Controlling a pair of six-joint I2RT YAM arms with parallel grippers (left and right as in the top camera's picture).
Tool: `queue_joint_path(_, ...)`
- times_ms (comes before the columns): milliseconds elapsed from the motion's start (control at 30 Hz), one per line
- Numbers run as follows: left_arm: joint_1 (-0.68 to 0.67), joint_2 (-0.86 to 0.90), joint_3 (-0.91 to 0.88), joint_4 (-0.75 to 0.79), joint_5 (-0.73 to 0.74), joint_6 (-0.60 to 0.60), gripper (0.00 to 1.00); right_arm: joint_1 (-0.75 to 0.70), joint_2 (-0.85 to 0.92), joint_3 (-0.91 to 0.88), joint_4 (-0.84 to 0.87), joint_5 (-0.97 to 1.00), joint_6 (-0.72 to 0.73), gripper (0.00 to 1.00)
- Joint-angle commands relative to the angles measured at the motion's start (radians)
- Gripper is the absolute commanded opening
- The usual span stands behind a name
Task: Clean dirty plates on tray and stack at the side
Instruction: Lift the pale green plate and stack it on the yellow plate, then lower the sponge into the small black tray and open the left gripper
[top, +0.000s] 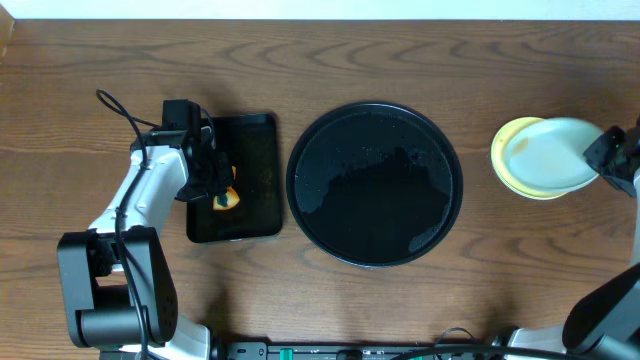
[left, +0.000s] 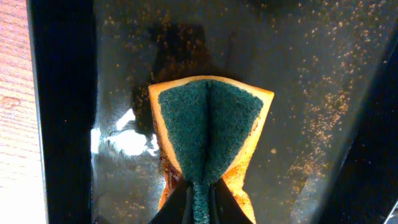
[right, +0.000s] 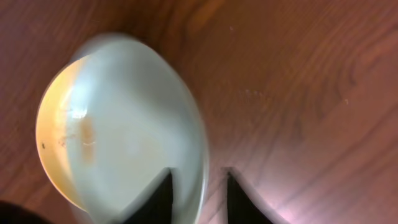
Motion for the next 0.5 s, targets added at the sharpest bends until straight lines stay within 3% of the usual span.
queue_joint_path(0, -0.002, 0.011, -0.011, -0.003, -0.013, 0.005, 0.08, -0.006, 0.012, -0.006, 0.024, -0.025, 0.013, 0.36)
queue_joint_path(233, -0.002, 0.011, -0.011, 0.001, -0.013, 0.005, 0.15, 0.019, 0.011, -0.006, 0.003, -0.317, -0.070, 0.42)
queue_joint_path(467, -0.002, 0.011, -0.011, 0.015, -0.003, 0.007, 0.15, 0.122, 0.011, -0.006, -0.066, -0.335, -0.119, 0.42)
